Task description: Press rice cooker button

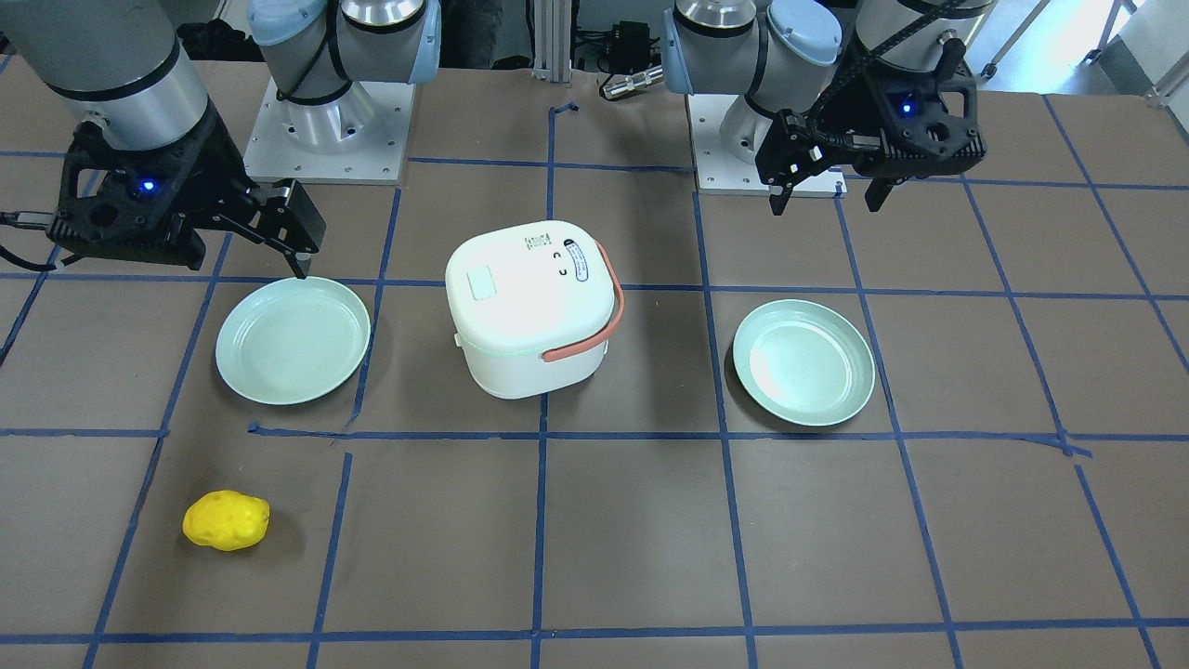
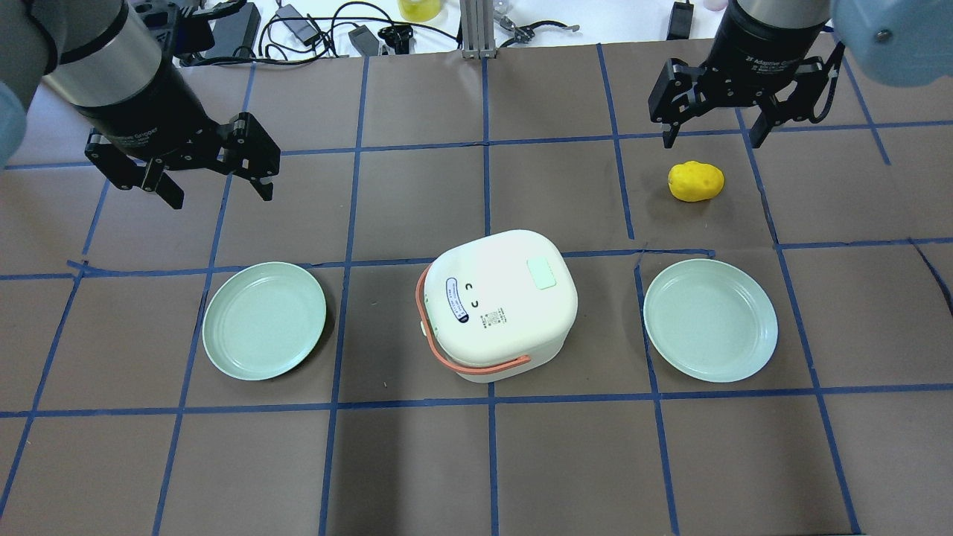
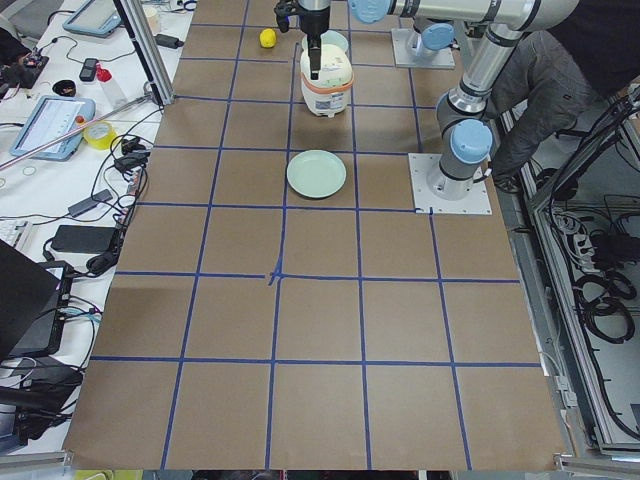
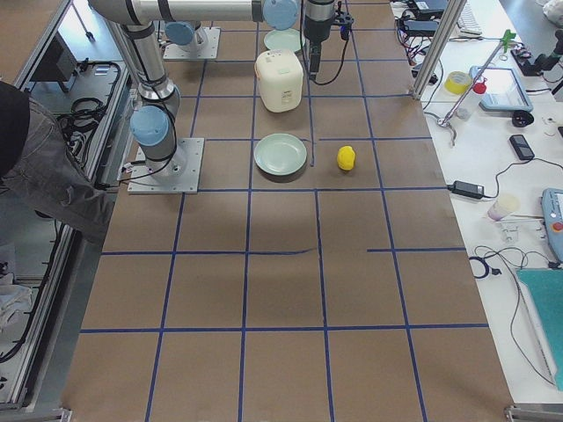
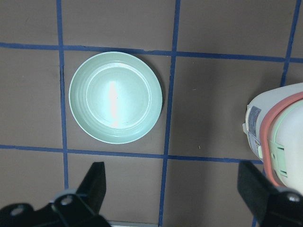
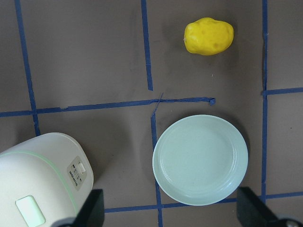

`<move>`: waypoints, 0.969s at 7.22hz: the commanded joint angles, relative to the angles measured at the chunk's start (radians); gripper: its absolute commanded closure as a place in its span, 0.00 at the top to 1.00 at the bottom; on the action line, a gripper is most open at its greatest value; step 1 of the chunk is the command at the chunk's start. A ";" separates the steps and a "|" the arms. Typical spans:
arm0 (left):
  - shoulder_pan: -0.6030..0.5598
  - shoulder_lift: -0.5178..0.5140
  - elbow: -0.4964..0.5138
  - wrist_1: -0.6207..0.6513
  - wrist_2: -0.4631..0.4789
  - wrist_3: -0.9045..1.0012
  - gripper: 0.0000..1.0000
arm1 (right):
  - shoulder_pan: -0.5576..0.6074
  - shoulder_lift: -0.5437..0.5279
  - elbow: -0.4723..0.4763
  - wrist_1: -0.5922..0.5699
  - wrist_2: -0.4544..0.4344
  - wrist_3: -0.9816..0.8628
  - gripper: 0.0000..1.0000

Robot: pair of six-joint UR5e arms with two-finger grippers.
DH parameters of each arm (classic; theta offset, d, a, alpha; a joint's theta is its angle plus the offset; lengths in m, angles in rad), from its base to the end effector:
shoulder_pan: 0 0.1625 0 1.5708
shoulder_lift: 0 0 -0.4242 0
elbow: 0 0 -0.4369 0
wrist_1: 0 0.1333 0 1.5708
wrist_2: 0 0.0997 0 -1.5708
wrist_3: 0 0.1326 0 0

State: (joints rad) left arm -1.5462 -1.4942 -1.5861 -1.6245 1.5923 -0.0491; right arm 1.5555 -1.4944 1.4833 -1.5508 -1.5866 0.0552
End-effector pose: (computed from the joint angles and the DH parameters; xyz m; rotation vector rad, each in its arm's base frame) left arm -0.1180 -0.5074 0.4804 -0.1151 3.1180 -0.0122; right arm 0.1225 -0.5697 0.4568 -0.1100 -3.1236 -0.0134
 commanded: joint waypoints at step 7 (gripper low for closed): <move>0.000 0.000 0.000 0.000 0.000 0.000 1.00 | 0.000 -0.006 -0.017 0.012 0.013 -0.002 1.00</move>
State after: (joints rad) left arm -1.5463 -1.4941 -1.5861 -1.6245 1.5923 -0.0491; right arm 1.5555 -1.4990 1.4795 -1.5440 -1.5795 0.0543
